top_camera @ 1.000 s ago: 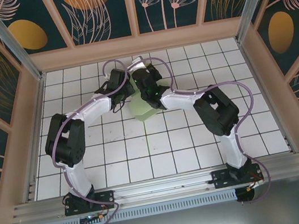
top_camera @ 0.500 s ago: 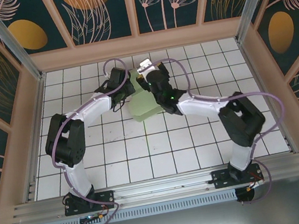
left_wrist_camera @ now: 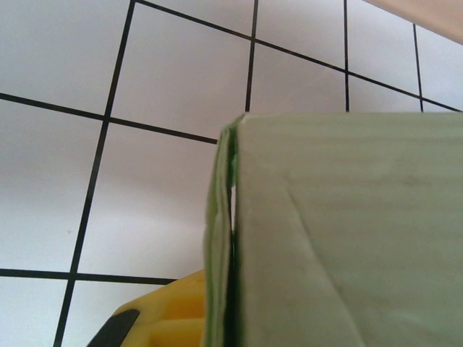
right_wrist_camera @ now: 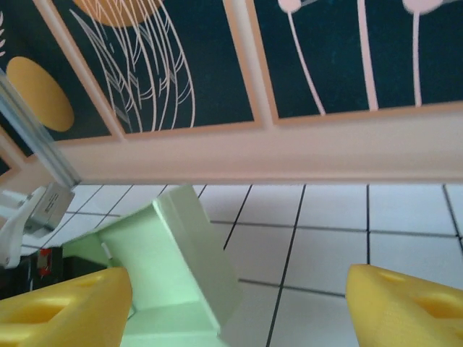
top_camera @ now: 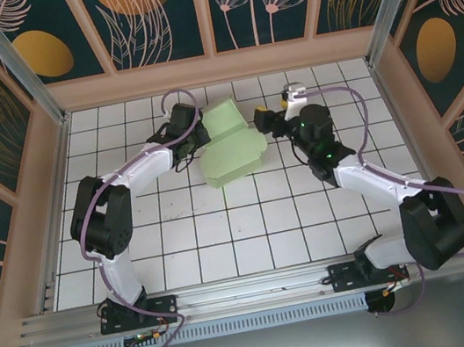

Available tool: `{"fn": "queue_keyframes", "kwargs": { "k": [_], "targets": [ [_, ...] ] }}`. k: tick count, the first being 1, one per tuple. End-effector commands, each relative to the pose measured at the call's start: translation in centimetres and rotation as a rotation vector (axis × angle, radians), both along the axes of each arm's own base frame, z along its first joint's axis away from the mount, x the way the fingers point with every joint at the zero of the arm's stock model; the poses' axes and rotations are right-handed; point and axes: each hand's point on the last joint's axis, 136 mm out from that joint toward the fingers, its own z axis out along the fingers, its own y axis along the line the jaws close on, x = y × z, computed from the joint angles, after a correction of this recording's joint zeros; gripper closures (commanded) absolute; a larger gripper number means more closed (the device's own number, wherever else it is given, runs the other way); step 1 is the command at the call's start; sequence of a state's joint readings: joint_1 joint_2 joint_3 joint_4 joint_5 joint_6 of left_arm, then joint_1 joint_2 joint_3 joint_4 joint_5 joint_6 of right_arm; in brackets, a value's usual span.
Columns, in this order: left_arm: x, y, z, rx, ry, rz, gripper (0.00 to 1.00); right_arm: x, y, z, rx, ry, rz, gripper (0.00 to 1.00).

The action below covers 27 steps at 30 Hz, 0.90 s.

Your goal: Fold the paper box

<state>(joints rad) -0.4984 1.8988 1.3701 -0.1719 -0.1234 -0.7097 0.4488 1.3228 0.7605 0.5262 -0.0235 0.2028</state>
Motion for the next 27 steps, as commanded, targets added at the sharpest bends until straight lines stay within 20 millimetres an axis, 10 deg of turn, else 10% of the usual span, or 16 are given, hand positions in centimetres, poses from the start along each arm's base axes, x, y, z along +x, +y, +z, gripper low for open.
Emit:
{"fn": "queue_keyframes", "kwargs": {
  "k": [1, 16, 27],
  "targets": [
    [0.6, -1.2, 2.5, -0.061, -0.061, -0.027, 1.0, -1.9, 1.2, 0.1, 0.151, 0.036, 0.136, 0.24],
    [-0.6, -0.2, -0.8, 0.28, 0.138, -0.318, 1.0, -2.0, -1.1, -1.9, 0.141, 0.076, 0.088, 0.26],
    [-5.0, 4.9, -3.4, 0.618, 0.408, -0.461, 1.0, -1.9, -1.3, -2.9, 0.096, 0.091, 0.079, 0.26]
  ]
}}
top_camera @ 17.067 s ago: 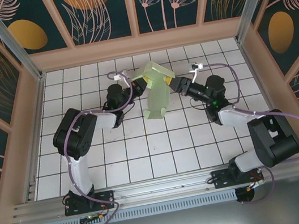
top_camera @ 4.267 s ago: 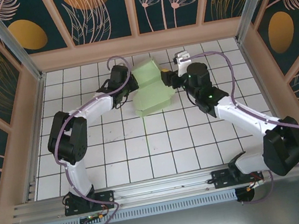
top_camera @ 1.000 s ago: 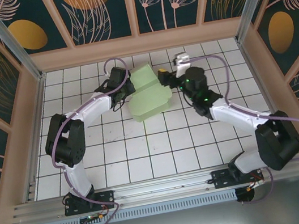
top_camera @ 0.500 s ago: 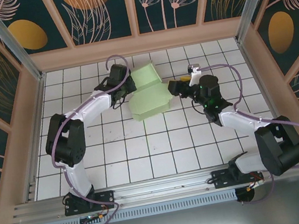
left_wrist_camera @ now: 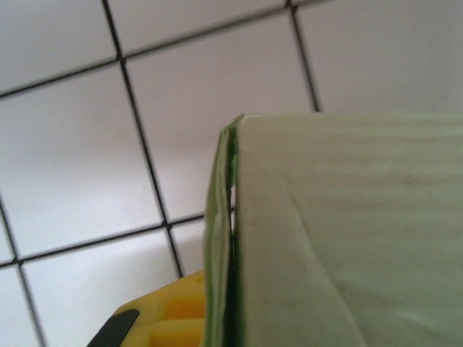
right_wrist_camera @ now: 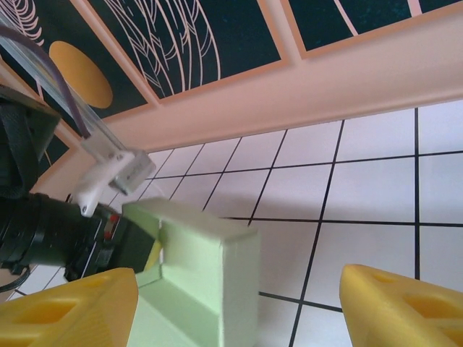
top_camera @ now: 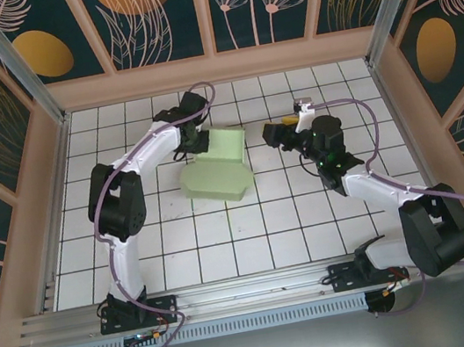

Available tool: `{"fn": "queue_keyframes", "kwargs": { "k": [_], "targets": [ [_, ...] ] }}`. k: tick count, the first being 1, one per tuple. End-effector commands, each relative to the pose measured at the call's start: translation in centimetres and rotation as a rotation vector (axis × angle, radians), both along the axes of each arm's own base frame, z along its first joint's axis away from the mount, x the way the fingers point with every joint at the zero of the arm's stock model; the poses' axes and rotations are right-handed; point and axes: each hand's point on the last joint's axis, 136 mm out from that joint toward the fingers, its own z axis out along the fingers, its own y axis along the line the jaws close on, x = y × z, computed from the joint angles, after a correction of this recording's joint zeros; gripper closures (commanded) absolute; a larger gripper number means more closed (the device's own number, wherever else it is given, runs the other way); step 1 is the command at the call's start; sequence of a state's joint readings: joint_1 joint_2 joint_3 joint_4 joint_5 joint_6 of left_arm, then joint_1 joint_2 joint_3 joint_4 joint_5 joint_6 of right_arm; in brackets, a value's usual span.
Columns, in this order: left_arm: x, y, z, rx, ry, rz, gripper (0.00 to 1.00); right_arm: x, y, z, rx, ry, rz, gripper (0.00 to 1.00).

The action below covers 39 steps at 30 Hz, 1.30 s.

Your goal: Fold the paper box

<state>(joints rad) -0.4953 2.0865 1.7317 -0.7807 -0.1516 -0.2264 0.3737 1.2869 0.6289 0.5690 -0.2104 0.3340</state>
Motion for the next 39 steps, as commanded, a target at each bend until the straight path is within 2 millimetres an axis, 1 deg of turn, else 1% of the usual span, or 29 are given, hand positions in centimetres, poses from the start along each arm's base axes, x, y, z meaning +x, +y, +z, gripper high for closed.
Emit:
{"fn": "queue_keyframes", "kwargs": {
  "k": [1, 3, 5, 8, 11, 14, 16, 17, 18, 21, 23, 24, 30, 32, 33, 37, 39],
  "targets": [
    [-2.6, 3.0, -0.2, 0.164, 0.118, -0.076, 1.0, 0.2, -0.4, 0.7, -0.02, -0.031, -0.013, 0.26],
    [-3.3, 4.2, -0.5, 0.233, 0.159, -0.075, 1.0, 0.2, -0.4, 0.4, -0.022, -0.026, -0.009, 0.26],
    [-4.2, 4.7, -1.3, 0.263, 0.212, -0.096, 1.0, 0.2, -0.2, 0.3, -0.021, -0.025, -0.001, 0.26],
    [-5.0, 4.7, -2.5, 0.275, 0.268, -0.136, 1.0, 0.4, -0.2, -0.1, -0.021, -0.02, -0.002, 0.26],
    [-5.8, 4.2, -3.5, 0.25, 0.32, -0.189, 1.0, 0.5, -0.2, -0.4, -0.026, -0.015, -0.006, 0.26],
    [-5.7, 4.6, -4.0, 0.284, 0.332, -0.202, 1.0, 0.5, -0.2, -0.8, -0.025, -0.006, -0.007, 0.26],
    [-5.1, 5.1, -3.9, 0.323, 0.313, -0.189, 0.95, 0.6, -0.1, -1.0, -0.023, -0.003, -0.006, 0.26],
    [-4.7, 5.1, -3.9, 0.331, 0.302, -0.185, 0.91, 0.6, -0.1, -1.1, -0.022, -0.002, -0.006, 0.26],
    [-4.6, 4.9, -4.0, 0.325, 0.3, -0.185, 0.81, 0.6, -0.1, -1.1, -0.021, -0.003, -0.005, 0.26],
    [-4.3, 4.8, -4.2, 0.327, 0.302, -0.183, 0.6, 0.7, -0.1, -1.0, -0.02, -0.008, -0.004, 0.27],
    [-4.1, 4.9, -4.4, 0.335, 0.304, -0.182, 0.55, 0.7, -0.1, -1.0, -0.025, -0.008, -0.003, 0.26],
    [-4.1, 4.9, -4.5, 0.336, 0.305, -0.183, 0.53, 0.7, 0.0, -0.9, -0.026, -0.012, -0.003, 0.27],
    [-2.9, 4.5, -4.7, 0.337, 0.278, -0.161, 0.53, 0.7, -0.1, -1.2, -0.032, -0.005, -0.002, 0.26],
    [-2.6, 4.2, -5.2, 0.329, 0.279, -0.15, 0.53, 0.7, 0.0, -1.2, -0.031, -0.004, 0.0, 0.26],
    [-2.4, 4.2, -5.4, 0.332, 0.279, -0.142, 0.54, 0.7, 0.0, -1.2, -0.031, -0.003, 0.002, 0.27],
    [-2.2, 4.2, -6.1, 0.347, 0.285, -0.123, 0.64, 0.8, 0.2, -1.3, -0.028, -0.001, 0.012, 0.27],
    [-2.2, 3.9, -6.1, 0.336, 0.287, -0.129, 0.64, 0.8, 0.3, -1.4, -0.028, 0.004, 0.018, 0.26]
  ]
}}
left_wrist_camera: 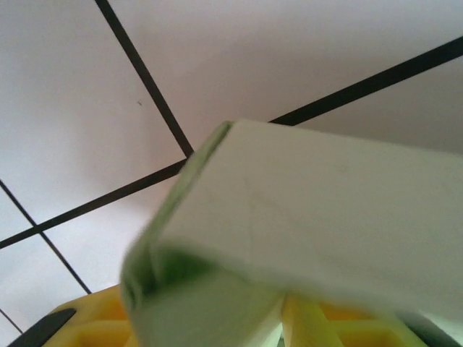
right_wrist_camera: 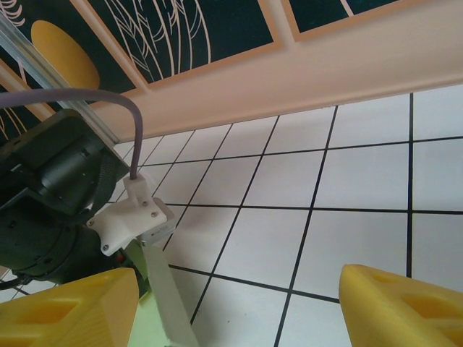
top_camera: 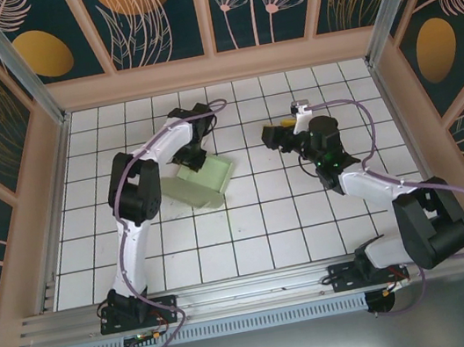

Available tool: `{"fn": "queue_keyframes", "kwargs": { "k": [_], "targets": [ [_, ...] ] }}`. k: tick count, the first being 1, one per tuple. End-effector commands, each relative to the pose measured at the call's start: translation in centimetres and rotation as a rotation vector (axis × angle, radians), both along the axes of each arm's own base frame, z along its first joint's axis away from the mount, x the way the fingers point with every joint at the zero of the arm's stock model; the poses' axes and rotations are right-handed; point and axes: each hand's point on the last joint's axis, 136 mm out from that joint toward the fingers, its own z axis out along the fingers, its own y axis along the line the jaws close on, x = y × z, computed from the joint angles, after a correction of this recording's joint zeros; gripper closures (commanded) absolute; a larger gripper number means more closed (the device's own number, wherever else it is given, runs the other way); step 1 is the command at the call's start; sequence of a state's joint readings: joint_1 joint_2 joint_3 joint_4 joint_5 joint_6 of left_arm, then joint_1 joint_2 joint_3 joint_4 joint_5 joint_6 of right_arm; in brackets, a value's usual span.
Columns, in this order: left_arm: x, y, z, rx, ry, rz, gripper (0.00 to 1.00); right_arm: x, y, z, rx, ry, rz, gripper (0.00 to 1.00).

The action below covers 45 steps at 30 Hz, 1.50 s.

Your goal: Fold the paper box

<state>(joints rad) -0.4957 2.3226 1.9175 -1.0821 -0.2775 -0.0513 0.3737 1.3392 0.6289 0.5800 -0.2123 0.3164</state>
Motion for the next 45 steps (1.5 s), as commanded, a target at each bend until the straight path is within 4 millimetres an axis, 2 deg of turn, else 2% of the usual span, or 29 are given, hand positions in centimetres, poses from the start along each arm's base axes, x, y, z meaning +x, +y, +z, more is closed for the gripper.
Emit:
{"fn": "queue_keyframes", "kwargs": {
  "k": [1, 10, 14, 16, 26, 30, 38, 42, 45],
  "targets": [
    [-0.1, 0.3, -0.2, 0.019, 0.014, 0.017, 0.64, 0.4, 0.2, 0.4, 0.002, -0.025, 0.017, 0.26],
    [0.0, -1.6, -0.3, -0.049, 0.016, -0.026, 0.58, 0.6, 2.6, -1.4, -0.009, 0.012, 0.127, 0.26],
    [0.1, -2.5, 0.0, -0.098, 0.017, -0.032, 0.68, 0.6, 4.0, -3.0, -0.074, 0.014, 0.18, 0.25],
    [0.0, -3.1, 0.2, -0.127, 0.021, -0.036, 0.68, 0.7, 4.3, -3.6, -0.078, 0.028, 0.189, 0.25],
    [0.1, -5.0, 3.2, -0.249, -0.026, -0.084, 0.47, 0.8, 5.1, -4.4, -0.077, 0.041, 0.221, 0.25],
    [0.2, -4.7, 3.8, -0.245, -0.054, -0.078, 0.43, 0.7, 5.3, -4.9, -0.088, 0.048, 0.231, 0.25],
    [0.6, -1.9, 3.9, -0.221, -0.082, 0.005, 0.4, 0.6, 5.1, -5.6, -0.102, 0.057, 0.227, 0.24],
    [0.2, -0.8, 3.2, -0.232, -0.061, 0.03, 0.43, 0.6, 5.1, -5.7, -0.104, 0.057, 0.228, 0.24],
    [-0.1, -0.8, 2.7, -0.248, -0.044, 0.026, 0.54, 0.7, 5.1, -5.8, -0.104, 0.058, 0.227, 0.25]
  ]
}}
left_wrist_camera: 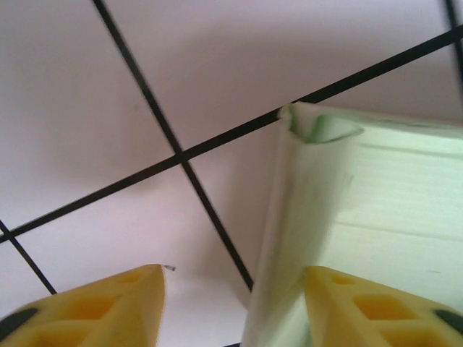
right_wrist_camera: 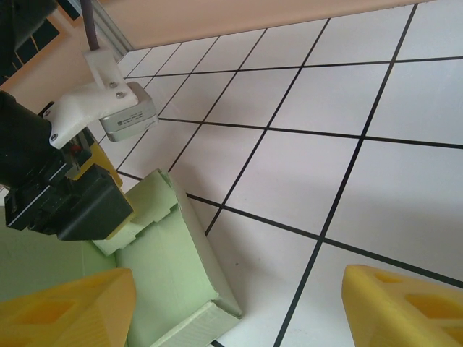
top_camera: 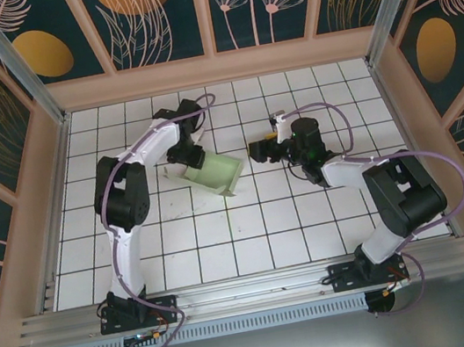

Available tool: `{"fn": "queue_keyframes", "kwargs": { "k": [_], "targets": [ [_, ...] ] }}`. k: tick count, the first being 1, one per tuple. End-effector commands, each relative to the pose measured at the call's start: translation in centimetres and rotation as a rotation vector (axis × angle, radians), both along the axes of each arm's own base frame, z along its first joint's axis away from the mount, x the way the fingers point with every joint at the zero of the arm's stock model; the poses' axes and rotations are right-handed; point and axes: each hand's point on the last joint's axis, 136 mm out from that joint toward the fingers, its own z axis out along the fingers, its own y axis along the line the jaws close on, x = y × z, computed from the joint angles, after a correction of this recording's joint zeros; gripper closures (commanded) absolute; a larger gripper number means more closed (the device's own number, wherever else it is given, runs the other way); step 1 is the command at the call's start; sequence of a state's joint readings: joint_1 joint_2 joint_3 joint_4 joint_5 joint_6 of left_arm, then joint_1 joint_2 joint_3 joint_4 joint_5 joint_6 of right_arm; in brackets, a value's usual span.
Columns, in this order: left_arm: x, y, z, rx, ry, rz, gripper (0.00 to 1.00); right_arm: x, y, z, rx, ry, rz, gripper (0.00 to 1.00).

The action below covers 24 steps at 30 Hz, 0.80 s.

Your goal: Fold the paper box

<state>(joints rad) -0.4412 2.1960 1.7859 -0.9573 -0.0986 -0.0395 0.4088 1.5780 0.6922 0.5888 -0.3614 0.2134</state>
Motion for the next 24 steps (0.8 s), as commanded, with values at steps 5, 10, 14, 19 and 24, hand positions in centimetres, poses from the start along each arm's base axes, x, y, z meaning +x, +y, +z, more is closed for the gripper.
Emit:
{"fn": "queue_keyframes", "kwargs": {
  "k": [5, 10, 14, 19, 24],
  "targets": [
    [-0.4, -0.4, 0.2, -0.037, 0.021, -0.013, 0.73, 0.5, 0.7, 0.6, 0.0, -0.044, 0.025, 0.24],
    [-0.6, -0.2, -0.6, -0.013, 0.042, -0.046, 0.92, 0.6, 0.7, 0.6, -0.006, -0.043, 0.025, 0.25],
    [-0.2, 0.3, -0.5, 0.013, 0.011, -0.047, 1.0, 0.6, 0.7, 0.8, -0.005, -0.046, 0.022, 0.25],
    [1.6, -1.3, 2.1, -0.09, -0.133, -0.079, 1.0, 0.5, 0.5, 2.0, 0.013, -0.069, 0.006, 0.25],
    [2.9, -4.3, 7.0, -0.287, -0.35, -0.151, 1.0, 0.5, -0.8, 4.8, 0.056, -0.139, -0.063, 0.25]
  ]
}}
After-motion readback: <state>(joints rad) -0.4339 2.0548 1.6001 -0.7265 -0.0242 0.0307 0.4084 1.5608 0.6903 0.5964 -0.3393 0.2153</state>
